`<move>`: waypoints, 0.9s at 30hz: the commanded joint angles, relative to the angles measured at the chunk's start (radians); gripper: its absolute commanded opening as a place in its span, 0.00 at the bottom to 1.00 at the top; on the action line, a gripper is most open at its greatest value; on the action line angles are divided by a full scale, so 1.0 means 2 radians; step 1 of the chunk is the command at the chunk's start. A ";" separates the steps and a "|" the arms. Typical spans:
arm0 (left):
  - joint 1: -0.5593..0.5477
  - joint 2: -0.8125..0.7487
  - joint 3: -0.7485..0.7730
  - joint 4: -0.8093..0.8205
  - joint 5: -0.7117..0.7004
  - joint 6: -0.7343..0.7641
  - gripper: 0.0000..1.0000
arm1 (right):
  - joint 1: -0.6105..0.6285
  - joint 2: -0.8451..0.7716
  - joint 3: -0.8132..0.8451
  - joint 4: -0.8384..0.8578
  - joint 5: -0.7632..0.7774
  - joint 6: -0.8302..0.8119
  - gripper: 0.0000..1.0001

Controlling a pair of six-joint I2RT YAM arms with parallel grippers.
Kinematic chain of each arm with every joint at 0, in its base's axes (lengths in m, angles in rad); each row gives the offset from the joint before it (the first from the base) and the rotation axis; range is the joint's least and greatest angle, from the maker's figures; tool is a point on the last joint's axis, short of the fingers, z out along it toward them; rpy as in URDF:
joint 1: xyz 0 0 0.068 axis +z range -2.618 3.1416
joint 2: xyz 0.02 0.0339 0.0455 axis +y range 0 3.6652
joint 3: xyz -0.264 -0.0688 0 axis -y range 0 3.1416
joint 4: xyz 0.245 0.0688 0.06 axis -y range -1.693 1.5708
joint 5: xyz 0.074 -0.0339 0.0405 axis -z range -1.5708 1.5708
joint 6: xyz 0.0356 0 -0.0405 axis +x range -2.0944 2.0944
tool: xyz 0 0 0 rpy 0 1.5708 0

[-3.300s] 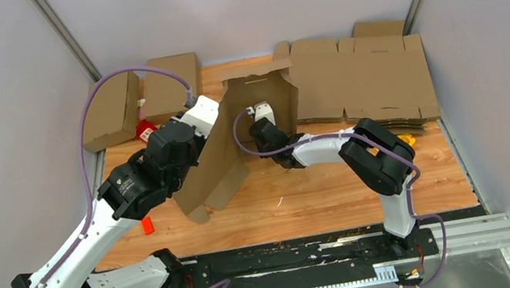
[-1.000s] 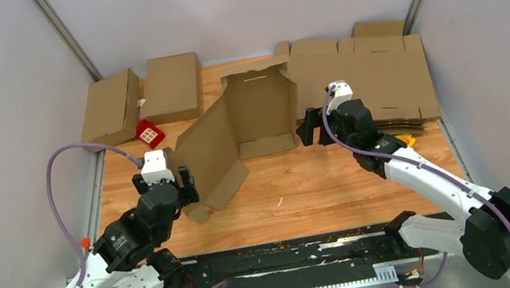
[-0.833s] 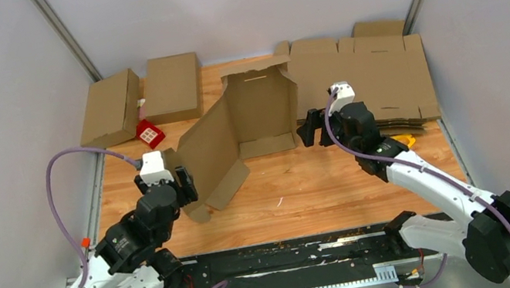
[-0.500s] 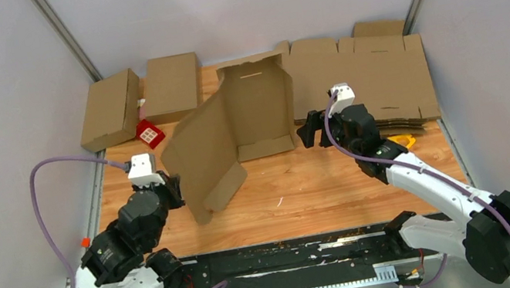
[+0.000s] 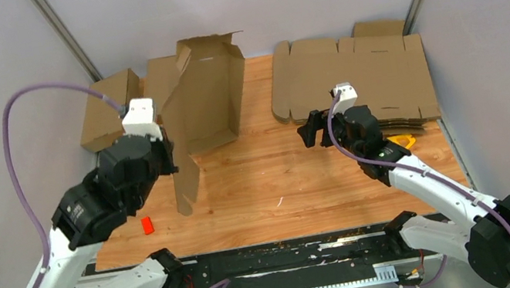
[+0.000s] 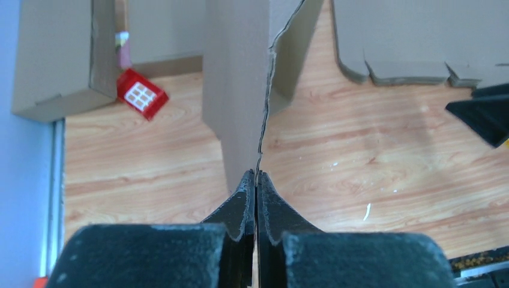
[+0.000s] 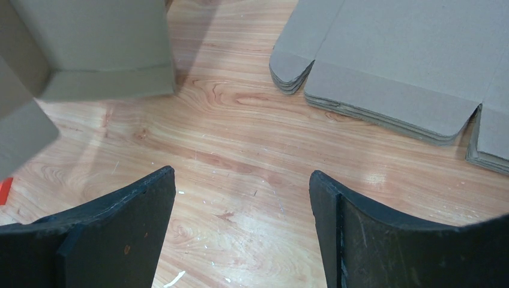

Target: Fold the paper box

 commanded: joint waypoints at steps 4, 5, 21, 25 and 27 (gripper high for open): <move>0.002 0.074 0.162 -0.042 0.084 0.030 0.00 | -0.002 0.011 0.004 0.011 0.012 0.003 0.82; 0.002 0.073 0.170 -0.028 0.105 0.026 0.00 | -0.002 0.017 0.008 0.004 0.016 0.004 0.82; 0.002 0.086 0.281 -0.057 0.209 -0.028 0.00 | -0.002 -0.028 0.002 -0.056 0.183 0.044 0.83; 0.002 0.143 0.273 -0.127 0.139 0.004 0.00 | -0.002 -0.036 0.004 -0.072 0.212 0.054 0.83; 0.003 0.182 0.260 -0.164 0.116 0.020 0.00 | -0.002 -0.043 -0.002 -0.066 0.210 0.054 0.83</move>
